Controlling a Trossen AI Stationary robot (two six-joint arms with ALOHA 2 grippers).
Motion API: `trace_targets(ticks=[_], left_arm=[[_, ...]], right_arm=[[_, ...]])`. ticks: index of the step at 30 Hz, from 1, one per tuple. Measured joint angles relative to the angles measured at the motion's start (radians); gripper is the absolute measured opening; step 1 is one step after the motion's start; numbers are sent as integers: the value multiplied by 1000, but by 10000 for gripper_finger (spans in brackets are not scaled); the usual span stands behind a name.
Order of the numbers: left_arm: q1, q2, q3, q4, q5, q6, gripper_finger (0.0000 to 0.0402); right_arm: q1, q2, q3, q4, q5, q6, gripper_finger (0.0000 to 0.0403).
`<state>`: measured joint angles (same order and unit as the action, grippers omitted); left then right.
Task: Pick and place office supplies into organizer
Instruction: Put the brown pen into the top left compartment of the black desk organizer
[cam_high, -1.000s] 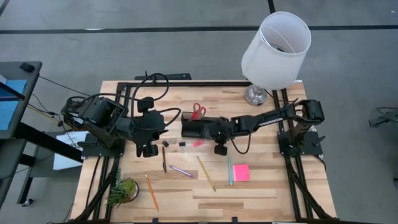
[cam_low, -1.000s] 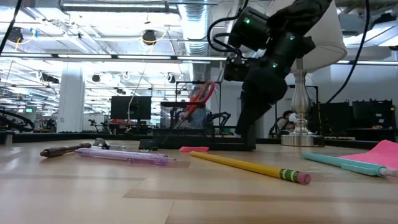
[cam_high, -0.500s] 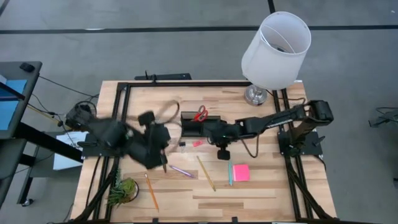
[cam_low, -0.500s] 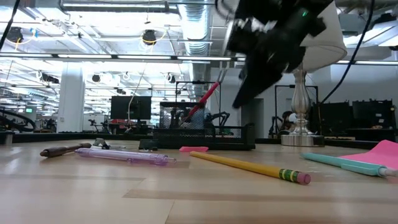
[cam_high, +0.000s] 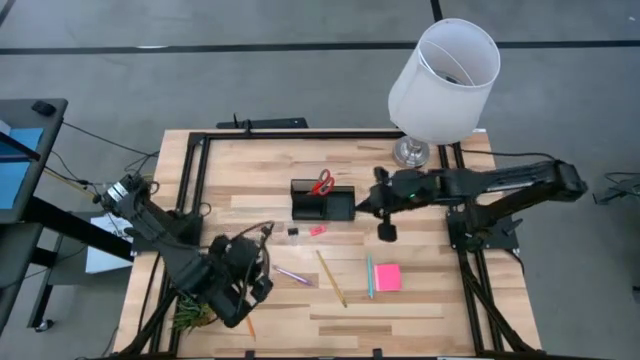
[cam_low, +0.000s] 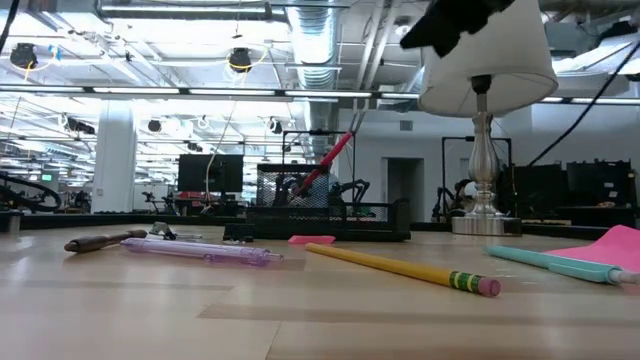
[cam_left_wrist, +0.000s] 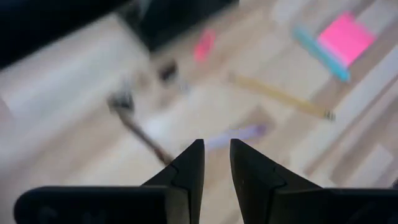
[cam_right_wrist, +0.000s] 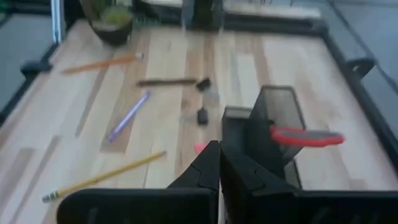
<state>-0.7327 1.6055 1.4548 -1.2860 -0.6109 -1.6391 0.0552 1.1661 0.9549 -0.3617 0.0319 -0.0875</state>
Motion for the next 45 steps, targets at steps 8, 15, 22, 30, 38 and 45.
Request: trace_targets(ticks=[8,15,22,30,38,45], left_arm=[[46,1,-277,305,135,-54,69],[172,1,-343,202,242,-56,77],[332,1,-402,211,330,70,132],[425,1,-448,328,292,131,176],[432,1,-547,543,328,153,178],[432,1,-571,520,345,110,178]], right_arm=[[-2,-33,-45,-5,-4,0,1],[15,0,-44,1,-4,0,1],[16,0,-45,-4,-5,0,1],[16,0,-45,-5,-5,0,1],[16,0,-45,-5,-5,-2,1],[16,0,-45,-5,-5,-3,1]])
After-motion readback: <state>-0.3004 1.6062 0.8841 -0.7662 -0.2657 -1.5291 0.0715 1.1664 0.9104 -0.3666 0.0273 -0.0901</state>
